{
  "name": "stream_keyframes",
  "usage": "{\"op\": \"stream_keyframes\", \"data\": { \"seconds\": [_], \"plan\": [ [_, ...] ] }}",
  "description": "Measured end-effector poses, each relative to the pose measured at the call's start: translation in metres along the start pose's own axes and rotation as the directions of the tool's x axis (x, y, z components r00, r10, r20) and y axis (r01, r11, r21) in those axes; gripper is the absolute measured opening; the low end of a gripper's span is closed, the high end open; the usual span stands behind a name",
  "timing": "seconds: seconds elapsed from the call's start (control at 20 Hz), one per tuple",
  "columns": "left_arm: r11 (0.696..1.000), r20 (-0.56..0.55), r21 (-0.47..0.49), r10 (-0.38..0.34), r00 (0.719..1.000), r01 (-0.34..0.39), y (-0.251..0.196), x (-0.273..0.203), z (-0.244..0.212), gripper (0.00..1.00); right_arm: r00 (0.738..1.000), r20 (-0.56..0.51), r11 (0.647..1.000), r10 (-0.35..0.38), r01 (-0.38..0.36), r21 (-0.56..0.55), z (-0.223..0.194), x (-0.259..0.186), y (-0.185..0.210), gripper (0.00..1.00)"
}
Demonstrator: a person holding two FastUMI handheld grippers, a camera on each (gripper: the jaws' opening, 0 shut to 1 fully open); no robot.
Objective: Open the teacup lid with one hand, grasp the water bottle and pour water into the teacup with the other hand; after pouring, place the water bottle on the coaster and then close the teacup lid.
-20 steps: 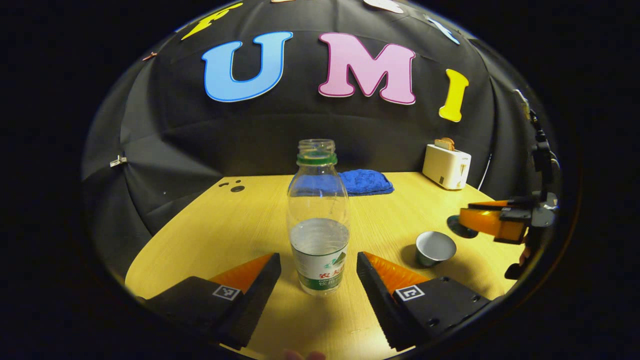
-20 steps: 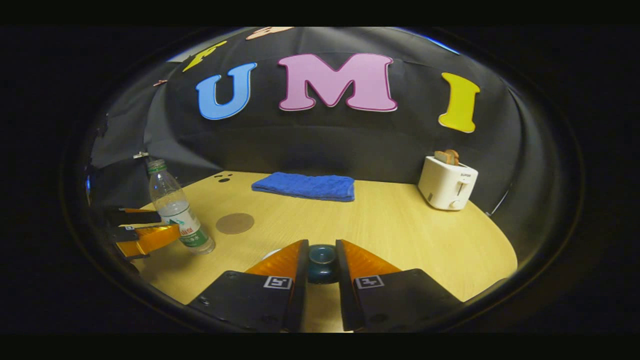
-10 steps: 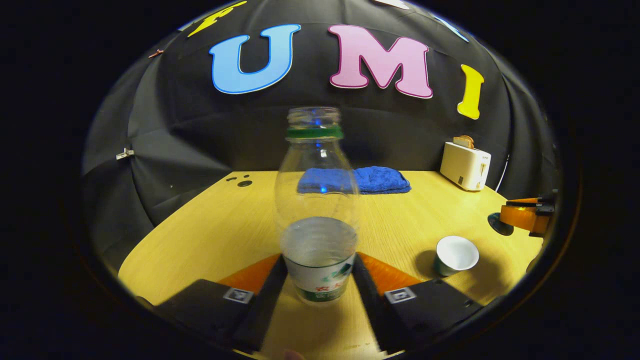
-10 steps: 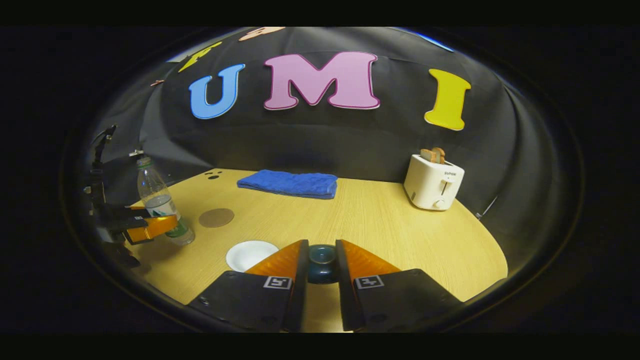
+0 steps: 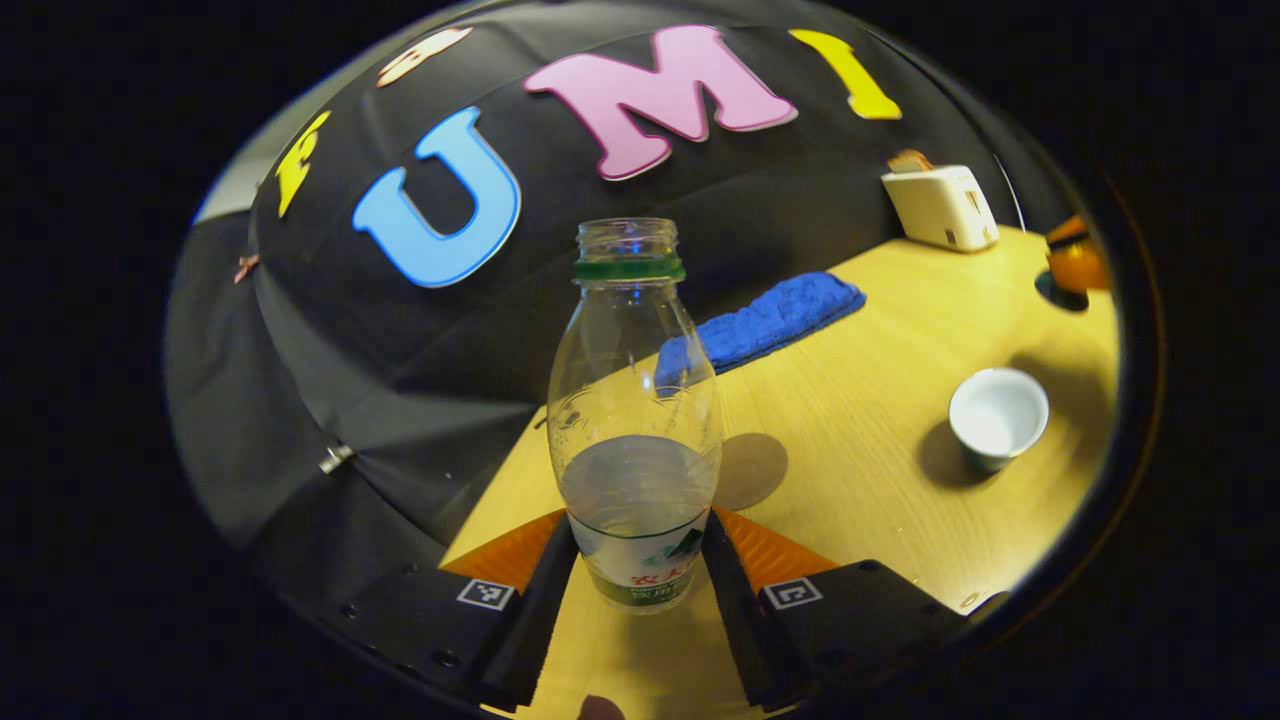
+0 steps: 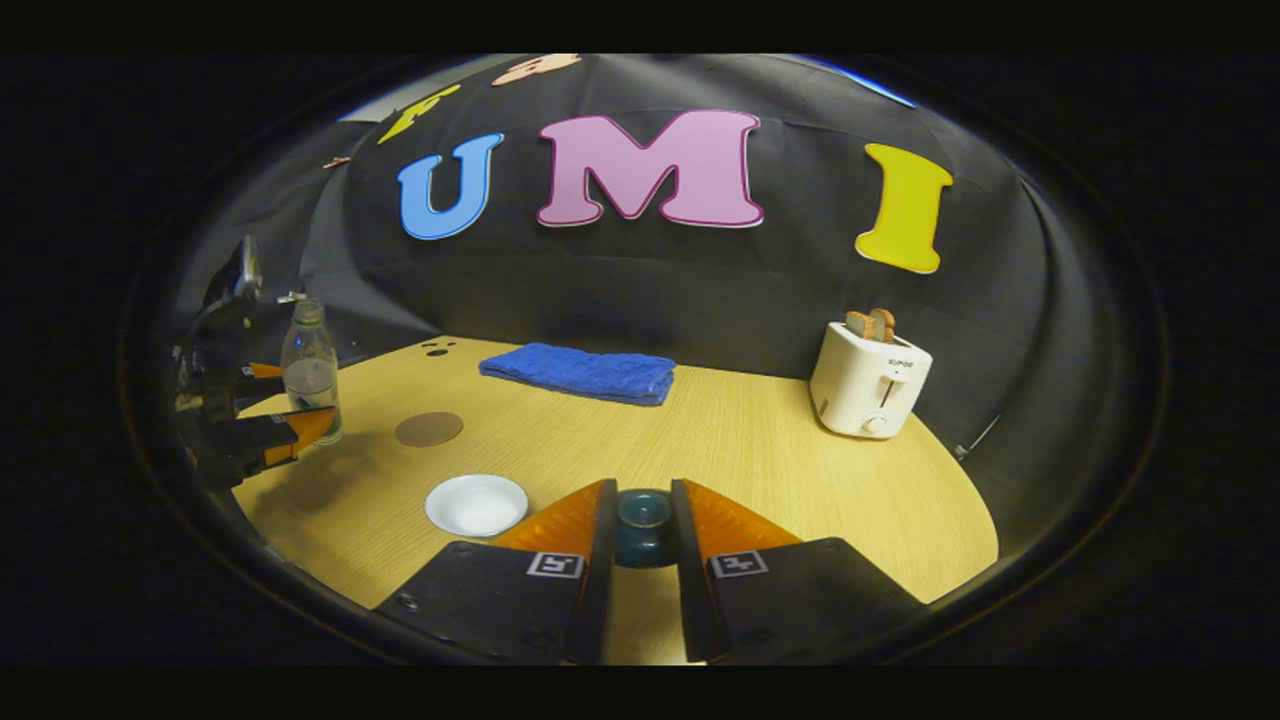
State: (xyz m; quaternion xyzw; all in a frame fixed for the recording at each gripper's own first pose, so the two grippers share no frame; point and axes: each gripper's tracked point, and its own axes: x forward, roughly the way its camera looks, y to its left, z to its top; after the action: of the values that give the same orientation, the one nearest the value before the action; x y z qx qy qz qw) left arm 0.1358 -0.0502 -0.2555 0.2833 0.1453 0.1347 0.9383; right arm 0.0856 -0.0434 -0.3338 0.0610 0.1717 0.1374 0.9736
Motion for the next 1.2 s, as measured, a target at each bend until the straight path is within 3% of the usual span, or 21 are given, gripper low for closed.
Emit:
{"op": "stream_keyframes", "data": {
  "seconds": [0.15, 0.2, 0.4, 0.45, 0.5, 0.55, 0.7, 1.1, 1.15, 1.2],
  "plan": [
    [0.991, 0.002, 0.130, 0.038, 0.999, -0.038, -0.006, -0.003, 0.001, 0.75, 1.000, 0.017, 1.000, -0.001, 0.001, -0.007, -0.001, -0.005, -0.010, 0.31],
    [0.986, 0.003, 0.162, 0.043, 0.999, -0.043, -0.012, -0.003, 0.001, 0.75, 1.000, 0.019, 1.000, -0.002, 0.002, -0.006, -0.003, -0.006, -0.013, 0.26],
    [0.957, 0.019, 0.284, 0.052, 0.998, -0.055, -0.024, -0.002, 0.004, 0.75, 0.999, 0.034, 1.000, -0.012, 0.012, -0.008, -0.010, -0.012, -0.024, 0.31],
    [0.943, 0.030, 0.326, 0.060, 0.998, -0.066, -0.026, -0.001, 0.009, 0.75, 0.999, 0.034, 1.000, -0.017, 0.017, -0.002, -0.013, -0.013, -0.027, 0.26],
    [0.924, 0.046, 0.374, 0.072, 0.996, -0.084, -0.024, -0.002, 0.013, 0.75, 0.999, 0.033, 1.000, -0.022, 0.022, 0.005, -0.015, -0.014, -0.029, 0.36],
    [0.900, 0.068, 0.422, 0.087, 0.994, -0.107, -0.022, -0.001, 0.020, 0.75, 0.999, 0.037, 1.000, -0.028, 0.027, 0.012, -0.016, -0.015, -0.031, 0.31],
    [0.833, 0.129, 0.530, 0.104, 0.986, -0.157, -0.019, 0.002, 0.037, 0.75, 0.998, 0.046, 0.999, -0.038, 0.038, 0.015, -0.018, -0.018, -0.037, 0.31],
    [0.686, 0.229, 0.689, 0.103, 0.968, -0.236, -0.031, 0.000, 0.050, 0.75, 0.996, 0.061, 0.998, -0.066, 0.065, 0.013, -0.018, -0.022, -0.050, 0.31],
    [0.669, 0.235, 0.704, 0.101, 0.967, -0.241, -0.032, 0.000, 0.049, 0.75, 0.996, 0.062, 0.998, -0.067, 0.066, 0.011, -0.018, -0.023, -0.050, 0.36],
    [0.651, 0.242, 0.716, 0.105, 0.965, -0.251, -0.031, 0.000, 0.049, 0.75, 0.996, 0.064, 0.998, -0.067, 0.067, 0.010, -0.018, -0.023, -0.051, 0.31]
  ]
}}
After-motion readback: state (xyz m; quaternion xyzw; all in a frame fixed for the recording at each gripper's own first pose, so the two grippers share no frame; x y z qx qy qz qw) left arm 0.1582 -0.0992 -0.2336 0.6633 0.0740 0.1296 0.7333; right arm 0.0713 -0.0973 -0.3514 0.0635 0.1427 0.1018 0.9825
